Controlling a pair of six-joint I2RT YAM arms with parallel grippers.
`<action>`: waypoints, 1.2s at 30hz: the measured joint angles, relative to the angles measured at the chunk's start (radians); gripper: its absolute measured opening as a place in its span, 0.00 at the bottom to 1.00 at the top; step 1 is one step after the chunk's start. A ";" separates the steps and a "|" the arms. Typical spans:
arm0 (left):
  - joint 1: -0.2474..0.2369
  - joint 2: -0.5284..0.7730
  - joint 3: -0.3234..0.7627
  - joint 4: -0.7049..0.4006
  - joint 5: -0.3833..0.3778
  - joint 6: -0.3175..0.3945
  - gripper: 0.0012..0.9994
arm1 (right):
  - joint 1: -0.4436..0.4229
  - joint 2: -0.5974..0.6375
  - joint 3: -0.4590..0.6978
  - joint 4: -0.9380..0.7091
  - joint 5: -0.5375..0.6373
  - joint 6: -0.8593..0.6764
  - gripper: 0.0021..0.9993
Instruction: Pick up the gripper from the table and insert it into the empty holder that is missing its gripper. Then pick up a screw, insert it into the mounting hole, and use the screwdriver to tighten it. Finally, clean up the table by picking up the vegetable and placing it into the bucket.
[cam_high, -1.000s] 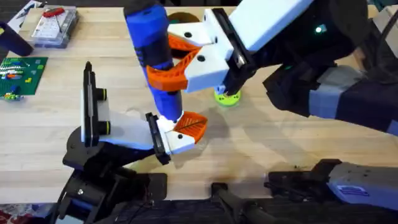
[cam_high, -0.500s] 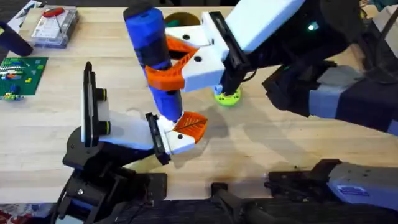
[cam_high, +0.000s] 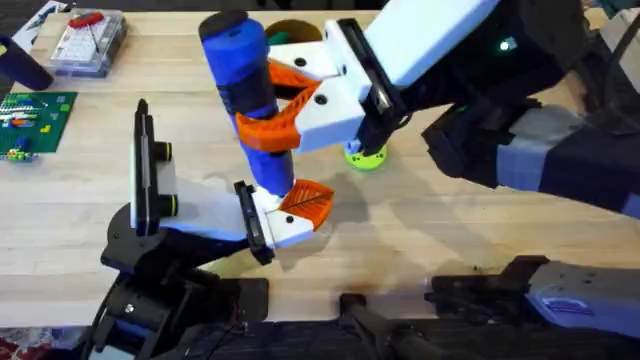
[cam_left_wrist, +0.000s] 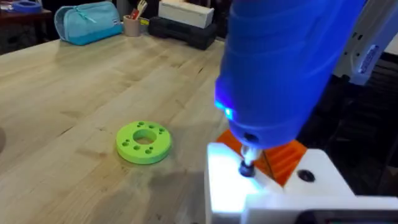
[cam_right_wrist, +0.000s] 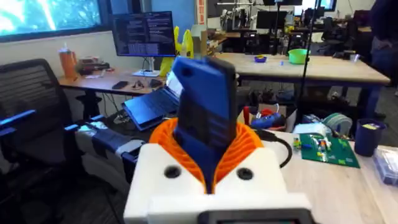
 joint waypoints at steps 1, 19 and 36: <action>0.000 0.000 0.000 0.000 0.000 0.000 0.01 | 0.000 0.000 0.000 0.000 0.000 -0.003 0.02; 0.000 0.000 0.000 -0.001 0.000 0.000 0.01 | 0.008 0.000 -0.042 0.106 0.002 -0.001 0.02; 0.000 0.000 0.000 -0.002 0.008 0.000 0.01 | -0.026 0.000 -0.049 0.083 0.032 0.116 0.02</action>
